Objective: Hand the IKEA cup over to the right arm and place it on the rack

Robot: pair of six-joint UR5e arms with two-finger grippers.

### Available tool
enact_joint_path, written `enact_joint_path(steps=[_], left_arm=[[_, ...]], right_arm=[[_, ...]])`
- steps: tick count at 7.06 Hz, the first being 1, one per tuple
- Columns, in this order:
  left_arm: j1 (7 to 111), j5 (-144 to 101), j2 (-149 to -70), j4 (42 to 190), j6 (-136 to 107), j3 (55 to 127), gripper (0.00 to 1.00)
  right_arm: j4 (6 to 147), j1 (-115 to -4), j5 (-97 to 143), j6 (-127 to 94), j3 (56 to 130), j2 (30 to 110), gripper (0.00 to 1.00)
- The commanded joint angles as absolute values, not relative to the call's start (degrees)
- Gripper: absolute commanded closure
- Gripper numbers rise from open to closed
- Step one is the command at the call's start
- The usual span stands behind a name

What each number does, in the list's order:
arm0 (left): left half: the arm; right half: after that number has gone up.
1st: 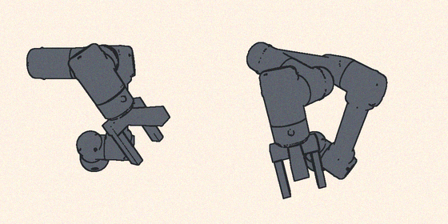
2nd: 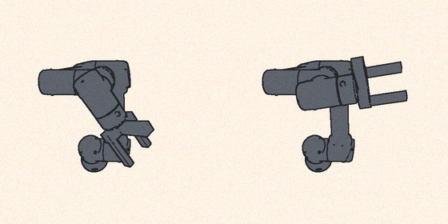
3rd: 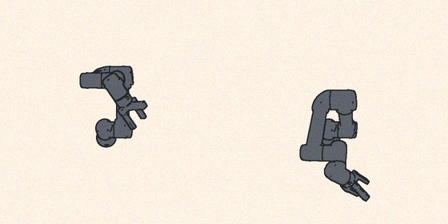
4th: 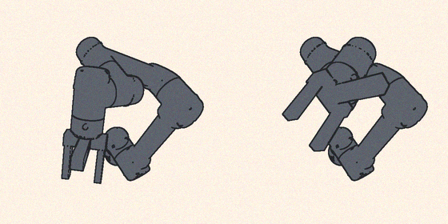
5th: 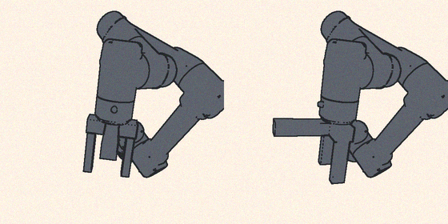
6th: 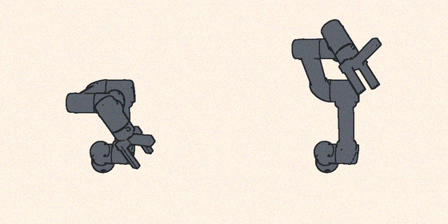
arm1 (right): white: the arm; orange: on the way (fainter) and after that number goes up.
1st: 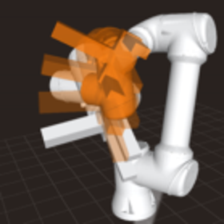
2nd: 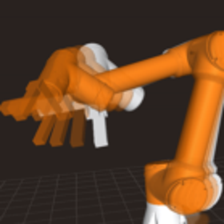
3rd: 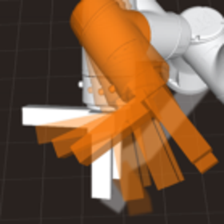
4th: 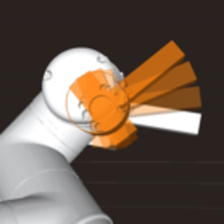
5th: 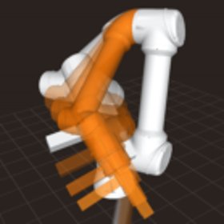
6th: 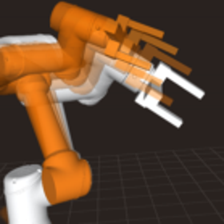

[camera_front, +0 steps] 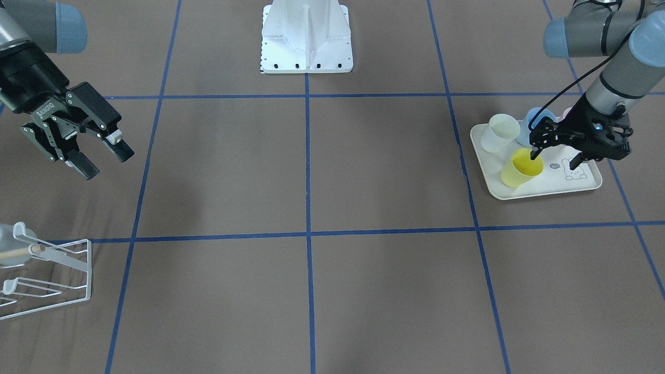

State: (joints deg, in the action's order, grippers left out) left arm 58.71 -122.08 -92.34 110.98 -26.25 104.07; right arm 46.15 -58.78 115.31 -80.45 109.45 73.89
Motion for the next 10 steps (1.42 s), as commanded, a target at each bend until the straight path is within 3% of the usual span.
enact_joint_path(steps=[1, 6, 10], left_arm=[[58.7, -122.1, -92.5, 114.4, -26.4, 100.6, 0.13], [54.7, -122.1, -92.4, 114.4, -26.3, 98.9, 0.12], [54.7, -122.1, -92.2, 114.4, -26.3, 99.0, 0.46]], right_arm=[[46.1, -58.7, 115.2, -80.4, 109.2, 73.7, 0.0], [46.1, -58.7, 115.3, -80.4, 109.0, 73.7, 0.0], [46.1, -58.8, 115.3, -80.4, 108.9, 73.7, 0.0]])
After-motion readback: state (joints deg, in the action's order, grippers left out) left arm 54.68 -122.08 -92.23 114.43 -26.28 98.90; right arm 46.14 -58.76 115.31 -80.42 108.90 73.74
